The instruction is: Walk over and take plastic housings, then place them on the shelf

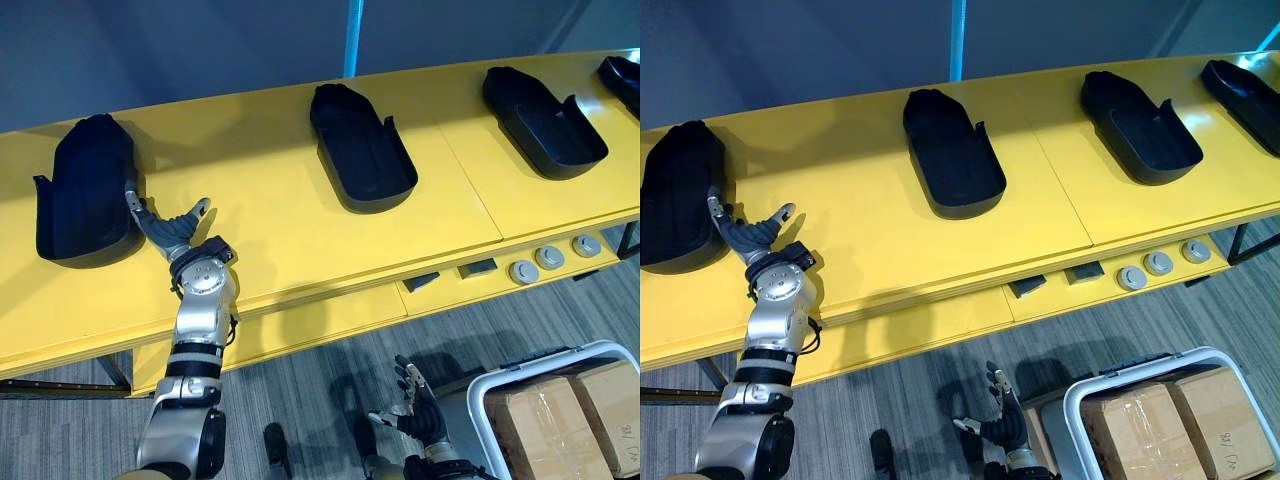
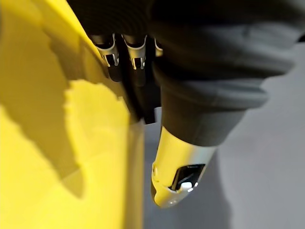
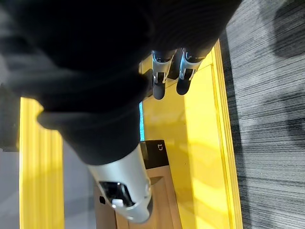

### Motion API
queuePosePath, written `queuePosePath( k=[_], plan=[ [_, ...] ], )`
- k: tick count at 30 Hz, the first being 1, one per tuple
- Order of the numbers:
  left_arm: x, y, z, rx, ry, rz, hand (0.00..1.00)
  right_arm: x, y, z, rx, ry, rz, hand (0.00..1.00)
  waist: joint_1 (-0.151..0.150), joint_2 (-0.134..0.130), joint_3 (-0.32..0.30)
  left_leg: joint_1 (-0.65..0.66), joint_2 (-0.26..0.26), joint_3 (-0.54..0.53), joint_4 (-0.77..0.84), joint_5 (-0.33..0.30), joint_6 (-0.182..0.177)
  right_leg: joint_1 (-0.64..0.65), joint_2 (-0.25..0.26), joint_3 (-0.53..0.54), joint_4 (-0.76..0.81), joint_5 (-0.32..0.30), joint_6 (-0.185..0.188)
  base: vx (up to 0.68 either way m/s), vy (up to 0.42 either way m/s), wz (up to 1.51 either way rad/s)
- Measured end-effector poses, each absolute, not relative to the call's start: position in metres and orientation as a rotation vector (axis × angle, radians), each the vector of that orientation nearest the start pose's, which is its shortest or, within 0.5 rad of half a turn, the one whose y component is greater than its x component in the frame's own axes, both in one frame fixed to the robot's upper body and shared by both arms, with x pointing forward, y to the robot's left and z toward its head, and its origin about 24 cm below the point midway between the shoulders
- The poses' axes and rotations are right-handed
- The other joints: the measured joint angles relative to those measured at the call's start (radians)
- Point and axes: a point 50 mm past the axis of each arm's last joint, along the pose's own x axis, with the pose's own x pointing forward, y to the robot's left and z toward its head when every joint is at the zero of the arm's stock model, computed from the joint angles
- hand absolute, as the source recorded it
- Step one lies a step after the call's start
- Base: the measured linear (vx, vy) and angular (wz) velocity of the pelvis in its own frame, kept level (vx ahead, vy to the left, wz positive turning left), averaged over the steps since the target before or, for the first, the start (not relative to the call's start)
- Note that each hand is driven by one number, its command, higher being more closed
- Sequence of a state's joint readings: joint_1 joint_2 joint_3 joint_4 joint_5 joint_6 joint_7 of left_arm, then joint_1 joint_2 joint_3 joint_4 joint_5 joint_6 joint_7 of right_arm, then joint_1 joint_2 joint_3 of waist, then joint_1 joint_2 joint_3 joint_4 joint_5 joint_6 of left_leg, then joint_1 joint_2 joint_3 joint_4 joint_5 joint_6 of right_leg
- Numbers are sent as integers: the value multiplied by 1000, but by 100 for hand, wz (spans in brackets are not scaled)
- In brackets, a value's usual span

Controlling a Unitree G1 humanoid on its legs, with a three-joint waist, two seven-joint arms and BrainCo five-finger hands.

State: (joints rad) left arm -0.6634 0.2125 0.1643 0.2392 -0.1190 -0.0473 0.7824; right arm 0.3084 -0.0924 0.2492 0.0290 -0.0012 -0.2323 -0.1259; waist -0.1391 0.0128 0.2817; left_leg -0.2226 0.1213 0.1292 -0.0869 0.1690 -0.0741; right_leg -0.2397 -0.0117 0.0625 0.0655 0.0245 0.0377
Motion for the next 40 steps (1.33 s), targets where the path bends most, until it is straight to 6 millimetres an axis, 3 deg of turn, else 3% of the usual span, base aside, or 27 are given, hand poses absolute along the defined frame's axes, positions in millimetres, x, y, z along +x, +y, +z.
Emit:
queuePosePath(
  k=[2, 5, 7, 8, 9, 10, 11, 13, 14, 15, 17, 19, 20, 21, 22, 24, 25, 26, 28, 30, 31, 32, 33, 35, 37, 40],
  plan=[
    [323, 207, 189, -170, -511, 760, 0, 180, -131, -9, -42, 105, 40, 0, 2, 0, 0, 9, 0, 2, 0, -3, -3, 7, 1, 3, 4, -5, 0, 17, 35, -3],
    [288, 187, 165, -175, -523, 682, 0, 183, -140, -7, -34, 94, -23, 0, 10, -4, -3, 52, 3, 39, 16, -30, -7, 27, 6, 42, 17, -11, 1, 11, 32, -39],
    [261, 183, 147, -167, -517, 653, 0, 192, -150, 1, -40, 52, -72, 0, 15, -18, -12, 58, 15, 78, 149, -128, -12, 35, 17, 127, 34, -13, 3, -24, 47, -121],
    [247, 181, 139, -171, -513, 624, 0, 197, -158, 10, -48, 6, -109, 0, 27, -15, -18, 58, 28, 31, 270, -223, -17, 46, 38, 199, 45, -17, 9, -27, 82, -166],
    [240, 181, 136, -171, -520, 607, 0, 200, -162, 16, -54, -20, -125, 0, 38, -12, -25, 58, 29, -30, 335, -276, -15, 44, 56, 249, 55, -18, 11, 2, 104, -207],
    [230, 179, 133, -175, -527, 577, 0, 203, -170, 25, -67, -62, -153, 0, 47, 1, -44, 53, 30, -142, 419, -347, -24, 43, 89, 319, 70, -22, 19, 48, 224, -231],
    [222, 174, 130, -169, -530, 508, 0, 203, -187, 37, -93, -118, -225, 0, 55, 20, -78, 53, 18, -333, 508, -425, -66, 28, 135, 402, 102, -28, 28, 56, 219, -224],
    [217, 174, 126, -152, -531, 470, 0, 201, -206, 46, -125, -153, -302, 0, 56, 19, -119, 61, -26, -522, 564, -480, -80, -11, 170, 491, 154, -40, 45, 23, 230, -181],
    [217, 174, 124, -147, -521, 453, 0, 193, -226, 54, -160, -177, -384, 0, 56, 19, -120, 100, -64, -636, 588, -529, -76, -23, 193, 556, 204, -59, 73, 0, 247, -140],
    [216, 173, 124, -149, -518, 450, 0, 188, -232, 55, -173, -178, -415, 0, 54, 18, -121, 114, -74, -648, 588, -547, -61, -28, 197, 576, 220, -65, 82, -33, 330, -114],
    [216, 172, 123, -164, -514, 443, 0, 171, -246, 57, -200, -171, -490, 0, 42, 11, -129, 137, -98, -633, 578, -591, -9, -43, 197, 627, 246, -74, 109, -95, 321, -82],
    [216, 173, 122, -176, -508, 442, 0, 151, -243, 55, -185, -142, -538, 0, 55, -28, -147, 153, -139, -522, 584, -604, 39, -44, 178, 728, 212, -23, 147, -221, 377, -141],
    [216, 173, 122, -178, -509, 443, 0, 148, -242, 53, -180, -131, -549, 0, 65, -31, -149, 156, -137, -481, 585, -600, 53, -48, 175, 714, 196, 13, 138, -218, 214, -178],
    [216, 173, 122, -180, -508, 441, 0, 145, -242, 50, -174, -111, -565, 0, 75, -31, -151, 153, -120, -400, 579, -583, 81, -51, 153, 599, 112, 121, 99, -295, 191, -186],
    [217, 172, 123, -180, -513, 436, 0, 144, -242, 44, -167, -87, -585, 0, 84, -28, -155, 142, -108, -319, 554, -553, 89, -62, 114, 382, 84, 152, 61, -279, 175, -187],
    [218, 172, 124, -185, -516, 439, 0, 142, -245, 34, -165, -38, -604, 0, 96, -33, -158, 145, -94, -219, 497, -502, 96, -108, 73, 160, 252, 42, 24, -234, 161, -161],
    [218, 173, 124, -183, -519, 447, 0, 140, -248, 25, -160, 0, -621, 0, 97, -32, -157, 156, -74, -171, 461, -471, 92, -104, 53, 98, 358, -40, 14, -157, 101, -141],
    [217, 174, 124, -183, -518, 454, 0, 139, -249, 20, -153, 22, -634, 0, 99, -30, -156, 161, -64, -148, 444, -457, 89, -91, 40, 72, 402, -77, 9, -128, 22, -127],
    [214, 186, 121, -172, -512, 507, 0, 138, -250, 4, -112, 90, -665, 0, 111, -31, -165, 175, -19, -63, 404, -429, 62, -13, -33, -34, 495, -193, 10, -119, -67, -121],
    [208, 200, 114, -140, -484, 569, 0, 140, -249, -8, -90, 137, -664, 0, 114, -51, -182, 167, -4, -14, 395, -429, 35, 82, -106, -87, 450, -251, 32, -89, -146, -93],
    [206, 206, 112, -124, -475, 593, 0, 141, -249, -12, -85, 155, -663, 0, 112, -67, -192, 155, -11, -10, 401, -433, 21, 111, -110, -90, 368, -275, 55, -84, -219, -67],
    [205, 212, 106, -114, -451, 624, 0, 141, -251, -18, -84, 181, -666, 0, 114, -75, -206, 139, -19, -10, 397, -429, 8, 140, -112, -106, 254, -303, 26, -67, -282, -44],
    [203, 218, 90, -117, -373, 672, 0, 141, -258, -28, -93, 235, -671, 0, 124, -42, -218, 146, -15, -39, 349, -419, 7, 143, -79, -104, 189, -265, 25, -52, -237, -46],
    [196, 234, 83, -89, -342, 746, 0, 142, -266, -31, -112, 258, -663, 0, 131, -1, -240, 171, 14, -58, 281, -378, 3, 178, -28, -89, 89, -190, -9, 70, -214, -50],
    [189, 250, 78, -60, -327, 820, 0, 148, -270, -30, -120, 254, -641, 0, 136, 9, -248, 195, 35, -63, 244, -363, -9, 198, 2, -78, 52, -168, -12, 89, -138, -29],
    [193, 265, 30, -2, -97, 835, 0, 149, -278, -41, -92, 302, -627, 0, 131, 8, -254, 204, 31, -71, 264, -327, -25, 228, -3, -93, 44, -168, -11, 60, -44, 9]
  ],
)
